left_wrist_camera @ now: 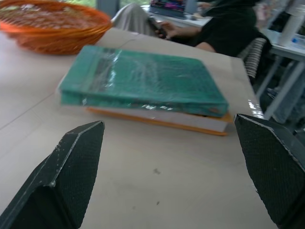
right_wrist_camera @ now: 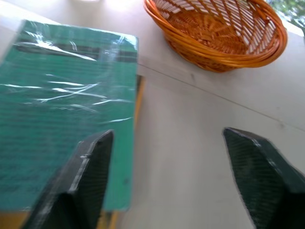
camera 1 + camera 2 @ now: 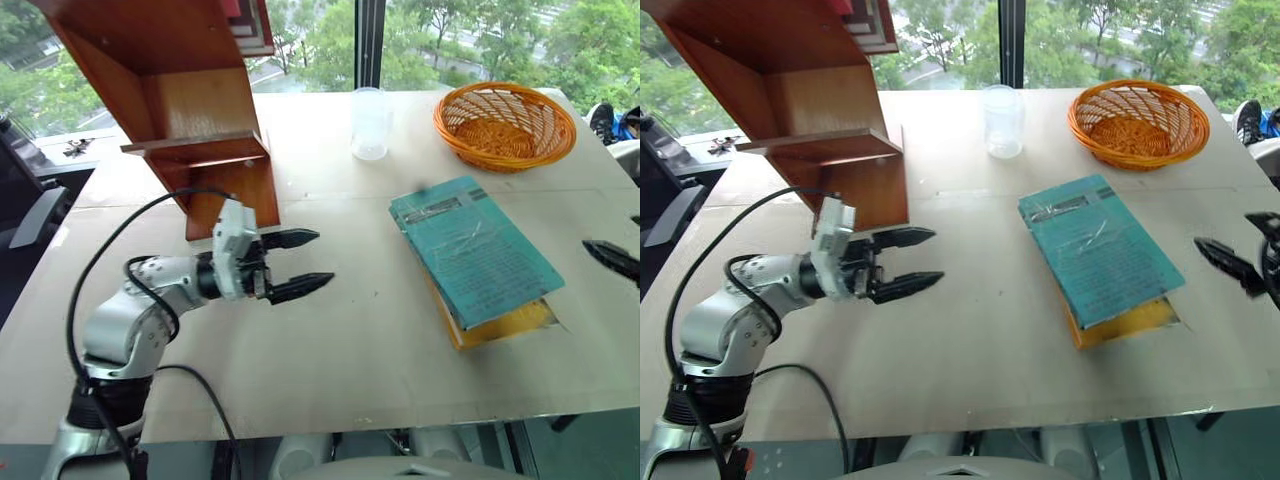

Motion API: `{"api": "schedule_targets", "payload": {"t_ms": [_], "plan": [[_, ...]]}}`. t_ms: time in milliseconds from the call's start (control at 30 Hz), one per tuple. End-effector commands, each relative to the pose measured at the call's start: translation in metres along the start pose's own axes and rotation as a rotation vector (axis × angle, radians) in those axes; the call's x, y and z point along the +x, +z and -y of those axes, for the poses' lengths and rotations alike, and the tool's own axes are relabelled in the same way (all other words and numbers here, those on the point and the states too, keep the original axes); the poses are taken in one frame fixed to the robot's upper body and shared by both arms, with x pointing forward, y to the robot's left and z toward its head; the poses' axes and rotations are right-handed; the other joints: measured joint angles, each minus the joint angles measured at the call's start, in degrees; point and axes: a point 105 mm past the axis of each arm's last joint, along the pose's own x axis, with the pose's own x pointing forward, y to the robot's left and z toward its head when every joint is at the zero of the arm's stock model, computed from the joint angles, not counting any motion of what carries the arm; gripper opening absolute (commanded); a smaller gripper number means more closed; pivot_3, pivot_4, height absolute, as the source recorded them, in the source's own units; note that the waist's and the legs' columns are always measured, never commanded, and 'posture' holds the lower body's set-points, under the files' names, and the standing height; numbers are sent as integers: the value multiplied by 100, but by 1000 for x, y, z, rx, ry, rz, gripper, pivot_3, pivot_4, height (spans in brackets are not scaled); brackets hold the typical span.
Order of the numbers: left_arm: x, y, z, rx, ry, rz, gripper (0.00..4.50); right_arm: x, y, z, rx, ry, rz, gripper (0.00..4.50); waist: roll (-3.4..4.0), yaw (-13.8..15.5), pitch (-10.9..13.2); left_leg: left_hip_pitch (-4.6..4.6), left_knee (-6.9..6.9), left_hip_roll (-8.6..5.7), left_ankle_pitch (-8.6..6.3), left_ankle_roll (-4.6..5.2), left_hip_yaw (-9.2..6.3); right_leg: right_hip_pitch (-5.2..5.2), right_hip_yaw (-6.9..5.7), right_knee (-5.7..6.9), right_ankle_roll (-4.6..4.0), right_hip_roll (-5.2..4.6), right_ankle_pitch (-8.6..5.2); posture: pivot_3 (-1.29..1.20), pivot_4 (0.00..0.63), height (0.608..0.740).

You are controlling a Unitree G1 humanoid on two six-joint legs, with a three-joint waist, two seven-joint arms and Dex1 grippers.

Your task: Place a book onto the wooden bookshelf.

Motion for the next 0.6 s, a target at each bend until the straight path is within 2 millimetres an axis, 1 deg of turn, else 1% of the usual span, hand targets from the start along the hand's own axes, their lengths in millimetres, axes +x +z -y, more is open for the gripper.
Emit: {"api": "schedule_targets", "payload": {"t_ms": [33,100,167,300,400,600], "plan": [[5,8,9,47,-34,22,4500,28,-7,11,-66,-63,-100,1844,3,6,5,-3,0,0,0,-1,0,-2,-1,-1,0,0,0,0,150,740],[6,8,11,60,-31,21,4500,44,-12,14,-121,-76,-145,736,3,19,6,-13,-2,1,2,-4,1,-12,-7,-1,2,-2,-1,0,150,740],[6,6,16,84,-42,8,4500,58,-16,13,-172,-64,-183,37,9,4,9,-19,-3,1,2,-4,4,-16,-8,-8,3,-3,-1,0,150,740],[8,6,24,100,-55,11,4500,76,-27,5,-222,-1,-240,37,11,-6,12,-25,-3,1,2,-4,6,-18,-7,-16,4,-6,-1,0,150,740],[7,4,29,111,-56,-5,4500,85,-28,-7,-218,68,-235,37,12,-14,11,-25,-5,1,2,-3,3,-18,-8,-18,4,-6,-1,0,150,740],[4,4,29,93,-28,-2,4500,88,-26,-40,-197,200,-210,37,13,-14,12,-23,-6,2,1,-3,0,-18,-8,-13,4,-6,-1,0,150,740]]}}
